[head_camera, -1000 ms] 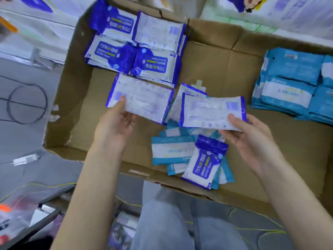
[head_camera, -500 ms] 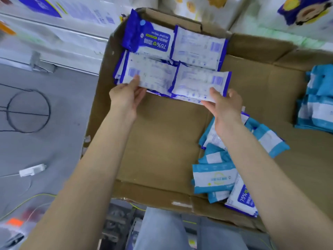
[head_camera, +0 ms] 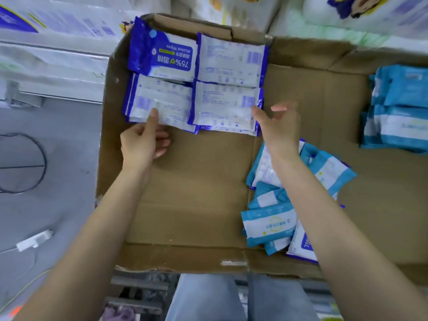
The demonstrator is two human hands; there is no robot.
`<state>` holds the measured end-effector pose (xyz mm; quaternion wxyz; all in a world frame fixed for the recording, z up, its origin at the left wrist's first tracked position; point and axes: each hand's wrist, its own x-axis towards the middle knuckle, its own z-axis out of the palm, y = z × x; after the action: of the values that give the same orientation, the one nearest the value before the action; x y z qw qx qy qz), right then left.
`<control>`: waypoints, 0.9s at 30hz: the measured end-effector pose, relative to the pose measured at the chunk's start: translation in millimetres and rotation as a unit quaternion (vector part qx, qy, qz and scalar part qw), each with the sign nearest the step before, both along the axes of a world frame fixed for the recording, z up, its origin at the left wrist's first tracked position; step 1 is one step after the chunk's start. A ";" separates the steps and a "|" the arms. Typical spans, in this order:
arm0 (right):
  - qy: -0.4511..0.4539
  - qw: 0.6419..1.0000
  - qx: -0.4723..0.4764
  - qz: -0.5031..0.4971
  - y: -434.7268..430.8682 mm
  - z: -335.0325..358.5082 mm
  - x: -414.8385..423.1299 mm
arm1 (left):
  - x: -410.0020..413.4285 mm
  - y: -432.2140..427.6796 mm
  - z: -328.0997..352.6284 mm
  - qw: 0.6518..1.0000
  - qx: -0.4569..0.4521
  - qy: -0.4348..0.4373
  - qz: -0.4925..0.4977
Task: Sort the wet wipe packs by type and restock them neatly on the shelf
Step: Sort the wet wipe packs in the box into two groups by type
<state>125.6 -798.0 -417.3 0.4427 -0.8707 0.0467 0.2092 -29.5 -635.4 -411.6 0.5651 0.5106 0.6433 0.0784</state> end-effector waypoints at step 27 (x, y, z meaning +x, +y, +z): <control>0.009 0.942 -0.166 0.292 -189.7 3.0 23.8 | 73.7 -184.4 -19.3 0.957 0.039 0.030 -0.287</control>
<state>149.4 -987.7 -414.3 0.2109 -0.9054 -0.1711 0.3262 44.2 -819.7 -430.9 0.5234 0.6979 0.4827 -0.0774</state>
